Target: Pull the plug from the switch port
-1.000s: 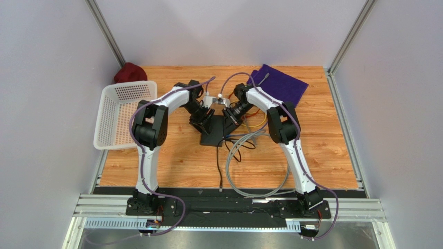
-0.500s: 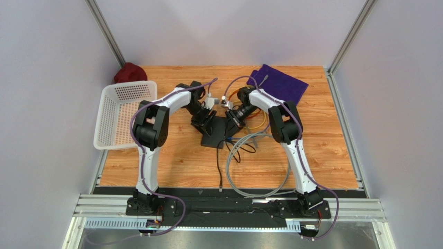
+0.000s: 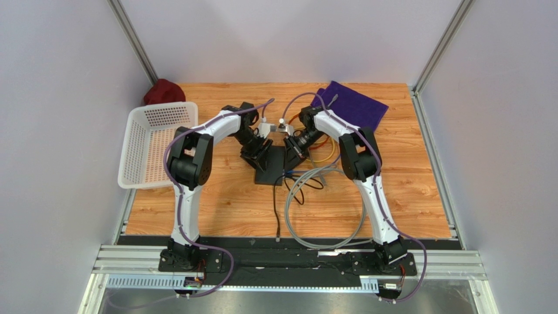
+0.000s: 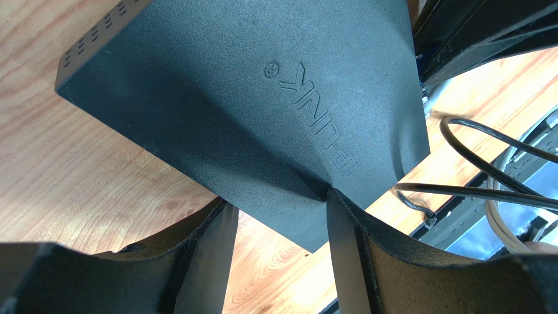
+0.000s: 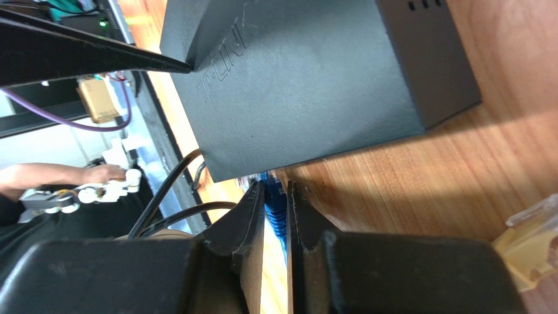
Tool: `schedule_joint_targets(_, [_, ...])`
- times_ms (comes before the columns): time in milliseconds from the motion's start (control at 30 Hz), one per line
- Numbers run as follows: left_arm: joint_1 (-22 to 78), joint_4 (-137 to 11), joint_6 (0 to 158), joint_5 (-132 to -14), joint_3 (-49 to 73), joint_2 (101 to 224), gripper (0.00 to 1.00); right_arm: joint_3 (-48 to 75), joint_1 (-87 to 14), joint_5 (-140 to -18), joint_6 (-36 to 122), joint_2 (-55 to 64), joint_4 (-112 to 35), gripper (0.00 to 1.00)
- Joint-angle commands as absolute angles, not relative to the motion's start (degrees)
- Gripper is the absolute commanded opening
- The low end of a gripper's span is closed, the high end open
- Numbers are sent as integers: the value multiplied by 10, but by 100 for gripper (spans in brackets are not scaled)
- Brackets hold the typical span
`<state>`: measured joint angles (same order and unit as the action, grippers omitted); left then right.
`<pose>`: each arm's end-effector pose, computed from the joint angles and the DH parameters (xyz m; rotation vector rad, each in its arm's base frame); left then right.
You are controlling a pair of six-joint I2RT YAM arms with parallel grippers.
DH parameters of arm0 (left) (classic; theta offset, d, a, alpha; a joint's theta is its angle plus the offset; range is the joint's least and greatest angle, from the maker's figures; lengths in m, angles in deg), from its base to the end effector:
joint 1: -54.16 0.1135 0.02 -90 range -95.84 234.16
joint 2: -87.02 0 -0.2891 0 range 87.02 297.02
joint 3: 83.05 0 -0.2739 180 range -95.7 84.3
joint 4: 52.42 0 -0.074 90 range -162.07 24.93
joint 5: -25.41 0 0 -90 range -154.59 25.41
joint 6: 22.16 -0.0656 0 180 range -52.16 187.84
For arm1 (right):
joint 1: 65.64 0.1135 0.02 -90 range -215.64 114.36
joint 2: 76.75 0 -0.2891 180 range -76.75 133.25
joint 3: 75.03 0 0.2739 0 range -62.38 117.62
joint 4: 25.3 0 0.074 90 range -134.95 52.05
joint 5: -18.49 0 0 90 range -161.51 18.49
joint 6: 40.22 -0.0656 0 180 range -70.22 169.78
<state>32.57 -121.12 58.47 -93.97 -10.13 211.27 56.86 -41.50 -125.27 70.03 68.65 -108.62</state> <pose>0.4102 -0.1969 0.1408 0.8342 2.9049 -0.7994 0.4446 0.2572 0.1017 0.9379 -2.5135 -1.3530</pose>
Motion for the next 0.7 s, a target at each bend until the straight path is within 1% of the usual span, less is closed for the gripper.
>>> schedule_joint_targets(0, [315, -1211, 558, -908, -82, 2109, 61, 536, -424, -1176, 722, 685, -1055, 0])
schedule_joint_targets(67, [315, -1211, 558, -909, -81, 2110, 61, 538, -429, -1159, 728, 680, -1058, 0])
schedule_joint_targets(133, [316, -1210, 560, -909, -82, 2111, 61, 568, -437, -1128, 739, 695, -1087, 0])
schedule_joint_targets(200, [315, -1211, 560, -909, -85, 2116, 61, 595, -462, -1158, 737, 699, -1093, 0])
schedule_joint_targets(333, [315, -1212, 559, -909, -89, 2116, 61, 622, -480, -1160, 763, 680, -1101, 0])
schedule_joint_targets(467, [315, -1211, 560, -910, -86, 2118, 61, 694, -499, -1182, 782, 670, -1121, 0])
schedule_joint_targets(533, [314, -1211, 560, -911, -88, 2119, 61, 723, -504, -1173, 764, 665, -1092, 0])
schedule_joint_targets(667, [313, -1212, 561, -911, -96, 2122, 61, 731, -522, -1085, 692, 655, -955, 0])
